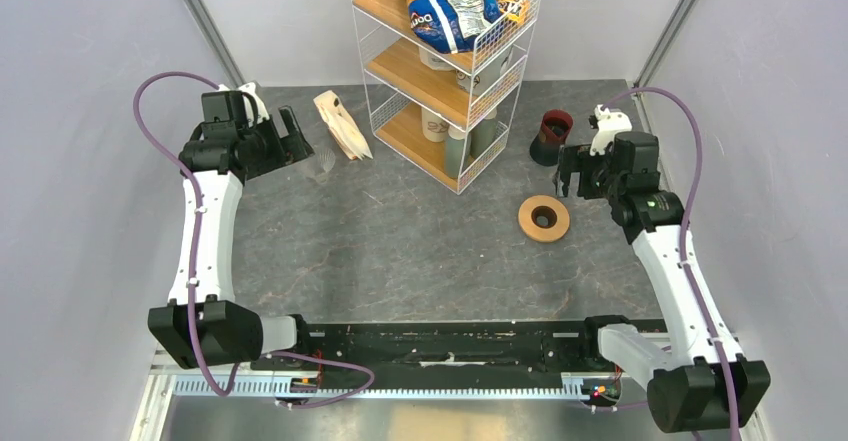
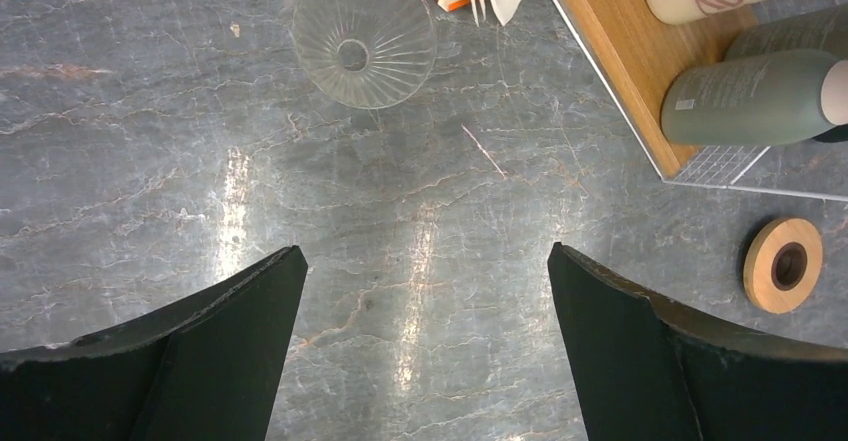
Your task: Place the coffee filter in the dripper
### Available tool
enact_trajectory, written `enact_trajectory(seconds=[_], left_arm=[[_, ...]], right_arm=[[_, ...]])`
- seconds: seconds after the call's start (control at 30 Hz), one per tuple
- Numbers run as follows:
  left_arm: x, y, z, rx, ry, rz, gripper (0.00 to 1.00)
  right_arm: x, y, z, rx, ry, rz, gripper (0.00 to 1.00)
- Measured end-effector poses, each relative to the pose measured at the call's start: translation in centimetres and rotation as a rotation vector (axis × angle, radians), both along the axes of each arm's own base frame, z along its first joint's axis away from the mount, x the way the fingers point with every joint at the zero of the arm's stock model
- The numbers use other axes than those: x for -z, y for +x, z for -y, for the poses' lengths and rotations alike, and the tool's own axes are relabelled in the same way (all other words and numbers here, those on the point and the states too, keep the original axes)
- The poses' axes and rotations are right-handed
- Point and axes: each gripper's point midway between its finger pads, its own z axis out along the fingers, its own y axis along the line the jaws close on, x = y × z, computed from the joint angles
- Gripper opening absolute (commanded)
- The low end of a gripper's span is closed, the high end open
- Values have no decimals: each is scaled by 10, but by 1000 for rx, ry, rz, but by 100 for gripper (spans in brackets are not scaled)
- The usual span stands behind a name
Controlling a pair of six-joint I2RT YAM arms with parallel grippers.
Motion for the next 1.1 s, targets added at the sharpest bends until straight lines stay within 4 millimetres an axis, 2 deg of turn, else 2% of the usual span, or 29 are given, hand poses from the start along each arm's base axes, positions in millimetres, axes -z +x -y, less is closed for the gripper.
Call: enact_trajectory(seconds=[0.13,0.17,0.23,0.43,0.63,0.77,0.9,1.1], left_arm=[[-2,3,-1,-9,-2,15,100],[-3,4,-1,-10,-3,20,100],[-4,5,-1,-10,-3,23,100],[-4,7,-1,-10,-3,25,100],[-1,13,-2,-10,-4,11,100],[-2,20,-2,-10,-4,11,100],[-6,27,-4,-7,-1,18,100],[-9,35,-5,-2,6,22,100]], right_arm=[[23,19,0,14,4,15,99],[35,29,1,18,1,14,99],[47,37,1,17,-3,13,99],[92,78,0,-13,-44,65,99],[123,121,1,-46,-103,136,99],[142,139,2,-48,-115,148,99],[147,158,4,-35,-116,170,99],[127,189,6,-17,-110,264,99]])
